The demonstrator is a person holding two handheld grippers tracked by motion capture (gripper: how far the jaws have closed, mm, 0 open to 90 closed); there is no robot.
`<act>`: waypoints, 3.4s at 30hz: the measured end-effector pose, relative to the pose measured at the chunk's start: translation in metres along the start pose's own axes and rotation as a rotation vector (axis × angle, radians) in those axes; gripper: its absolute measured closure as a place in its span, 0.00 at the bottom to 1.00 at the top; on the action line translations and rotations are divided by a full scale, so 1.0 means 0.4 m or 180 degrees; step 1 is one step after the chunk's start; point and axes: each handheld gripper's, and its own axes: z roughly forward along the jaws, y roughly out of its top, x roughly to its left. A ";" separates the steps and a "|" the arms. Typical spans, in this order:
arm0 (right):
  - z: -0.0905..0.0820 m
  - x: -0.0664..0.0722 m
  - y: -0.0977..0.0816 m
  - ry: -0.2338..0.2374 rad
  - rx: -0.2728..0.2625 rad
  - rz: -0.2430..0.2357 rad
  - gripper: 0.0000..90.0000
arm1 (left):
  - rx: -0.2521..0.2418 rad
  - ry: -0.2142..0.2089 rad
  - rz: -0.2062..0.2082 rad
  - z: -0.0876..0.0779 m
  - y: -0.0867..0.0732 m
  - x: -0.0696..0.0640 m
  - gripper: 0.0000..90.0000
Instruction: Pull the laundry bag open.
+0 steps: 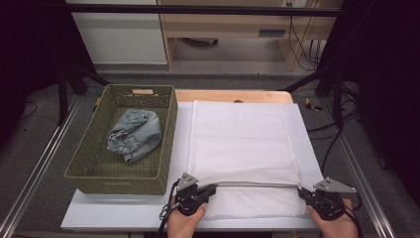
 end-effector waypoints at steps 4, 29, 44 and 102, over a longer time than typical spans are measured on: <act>0.004 0.004 0.001 -0.0015 0.0023 -0.0052 0.96 | -0.0022 0.0088 0.0116 -0.007 -0.003 -0.005 0.96; 0.006 -0.004 -0.002 -0.0013 0.0039 -0.0015 0.96 | -0.0019 0.0200 0.0116 -0.040 -0.015 0.018 0.96; 0.005 -0.012 -0.005 -0.0021 0.0080 -0.0013 0.96 | -0.0011 0.0341 0.0108 -0.073 -0.022 0.041 0.96; 0.011 -0.026 -0.012 -0.0029 0.0180 -0.0002 0.96 | -0.0081 0.0478 -0.0019 -0.127 -0.065 0.088 0.96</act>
